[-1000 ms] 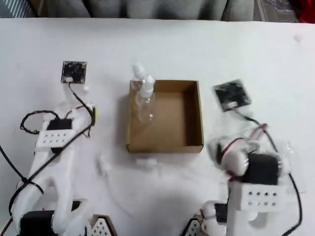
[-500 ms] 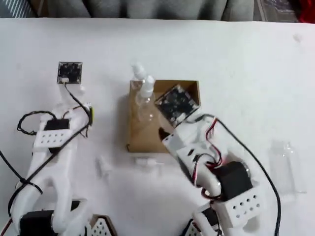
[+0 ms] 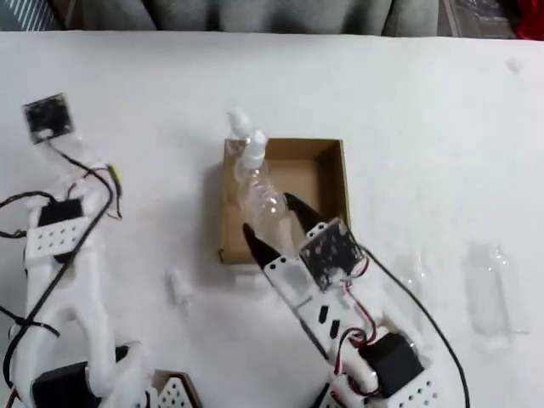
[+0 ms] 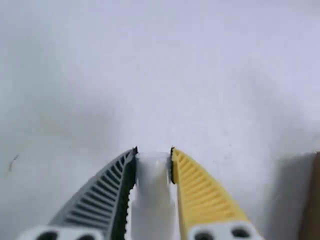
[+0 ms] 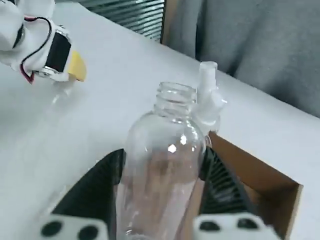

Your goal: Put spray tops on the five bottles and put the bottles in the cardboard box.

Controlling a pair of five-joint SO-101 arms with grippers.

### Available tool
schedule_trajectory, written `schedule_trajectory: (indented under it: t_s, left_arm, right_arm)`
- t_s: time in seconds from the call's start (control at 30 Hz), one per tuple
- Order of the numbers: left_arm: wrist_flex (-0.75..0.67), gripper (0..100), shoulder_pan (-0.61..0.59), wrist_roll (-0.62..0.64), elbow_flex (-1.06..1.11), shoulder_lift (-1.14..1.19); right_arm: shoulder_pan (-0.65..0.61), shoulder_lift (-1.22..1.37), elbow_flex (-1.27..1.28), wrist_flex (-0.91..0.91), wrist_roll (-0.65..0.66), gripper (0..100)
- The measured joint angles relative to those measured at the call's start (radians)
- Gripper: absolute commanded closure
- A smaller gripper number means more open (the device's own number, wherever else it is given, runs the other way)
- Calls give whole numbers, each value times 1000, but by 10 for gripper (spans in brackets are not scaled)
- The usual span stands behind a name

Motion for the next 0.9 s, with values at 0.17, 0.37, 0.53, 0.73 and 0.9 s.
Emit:
schedule_trajectory:
  t_s: [0.17, 0.37, 0.53, 0.73, 0.9]
  left_arm:
    - [0, 980, -29, 95, -46, 0]
    - [129, 980, -57, 173, -189, -26]
    - [308, 980, -66, 236, -244, -203]
    - [348, 980, -68, 249, -209, -505]
    - [238, 980, -28, 253, -129, -761]
  right_arm:
    - [-81, -126, 169, -147, -15, 981]
    - [-141, -193, 270, -180, -18, 981]
    - [-164, -195, 302, -198, -18, 981]
    - [-186, -195, 302, -180, -18, 981]
    - [-235, -195, 302, -143, -18, 981]
